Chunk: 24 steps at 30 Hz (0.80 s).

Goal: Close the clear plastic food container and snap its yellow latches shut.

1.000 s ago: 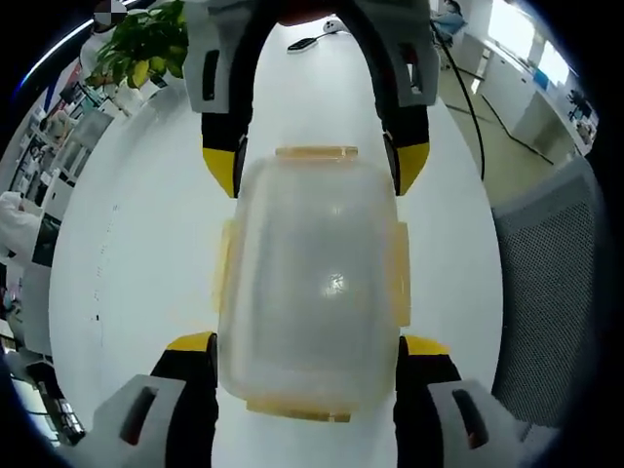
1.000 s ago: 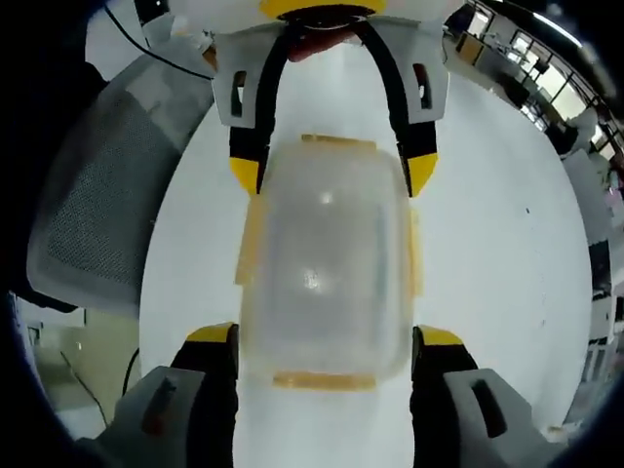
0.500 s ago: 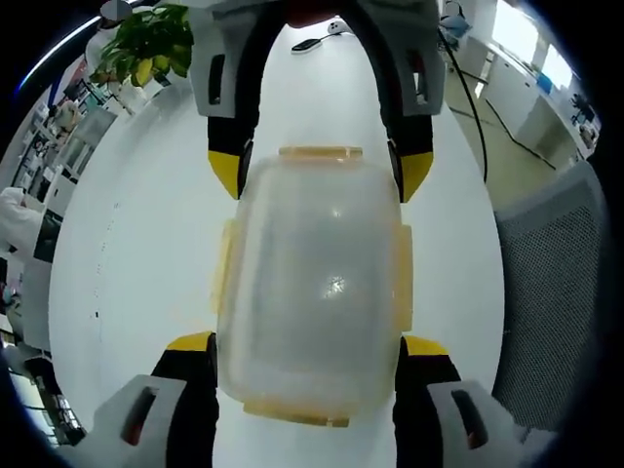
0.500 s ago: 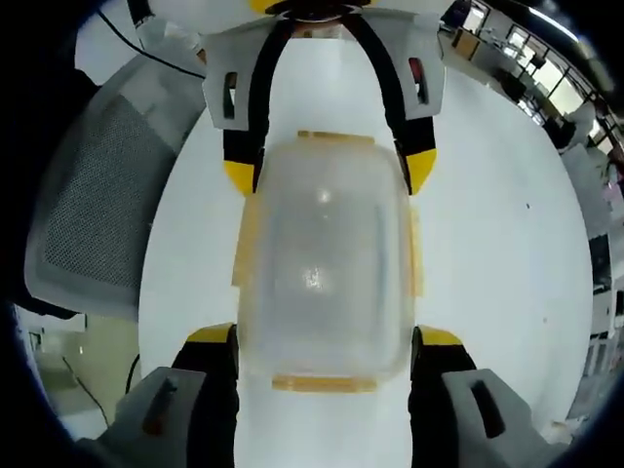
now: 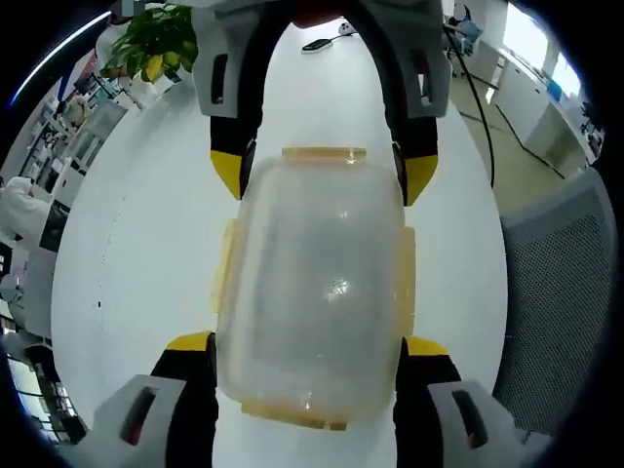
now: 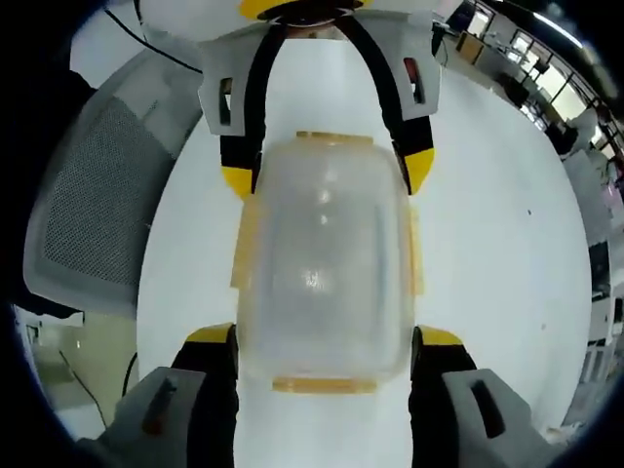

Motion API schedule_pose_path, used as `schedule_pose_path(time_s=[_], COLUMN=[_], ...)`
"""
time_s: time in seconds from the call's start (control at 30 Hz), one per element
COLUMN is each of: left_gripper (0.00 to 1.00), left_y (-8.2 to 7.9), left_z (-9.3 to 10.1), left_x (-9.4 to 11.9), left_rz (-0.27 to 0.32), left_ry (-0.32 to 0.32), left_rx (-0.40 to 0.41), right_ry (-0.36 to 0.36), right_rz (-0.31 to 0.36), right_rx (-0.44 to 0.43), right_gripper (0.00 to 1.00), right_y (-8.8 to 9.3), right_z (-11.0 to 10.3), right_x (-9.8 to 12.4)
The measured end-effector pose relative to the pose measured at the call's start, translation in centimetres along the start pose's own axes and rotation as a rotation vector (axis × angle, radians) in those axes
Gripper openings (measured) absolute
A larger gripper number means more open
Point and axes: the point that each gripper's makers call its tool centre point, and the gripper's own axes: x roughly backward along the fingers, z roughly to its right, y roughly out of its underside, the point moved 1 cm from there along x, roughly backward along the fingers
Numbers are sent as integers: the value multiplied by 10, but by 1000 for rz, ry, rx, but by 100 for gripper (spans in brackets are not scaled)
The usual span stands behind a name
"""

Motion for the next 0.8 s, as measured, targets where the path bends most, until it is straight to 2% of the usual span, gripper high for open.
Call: schedule_pose_path(time_s=[0.27, 0.8], left_gripper=[71, 71], left_y=[11, 39], left_z=[2, 0], left_x=[4, 14], left_rz=[12, 8], left_ry=[-21, -42], left_rx=[57, 109], right_ry=[-3, -7], right_rz=[-4, 5], right_rx=[35, 53], right_gripper=[69, 70], right_y=[-11, -40], right_z=[3, 5], right_x=[-6, -17])
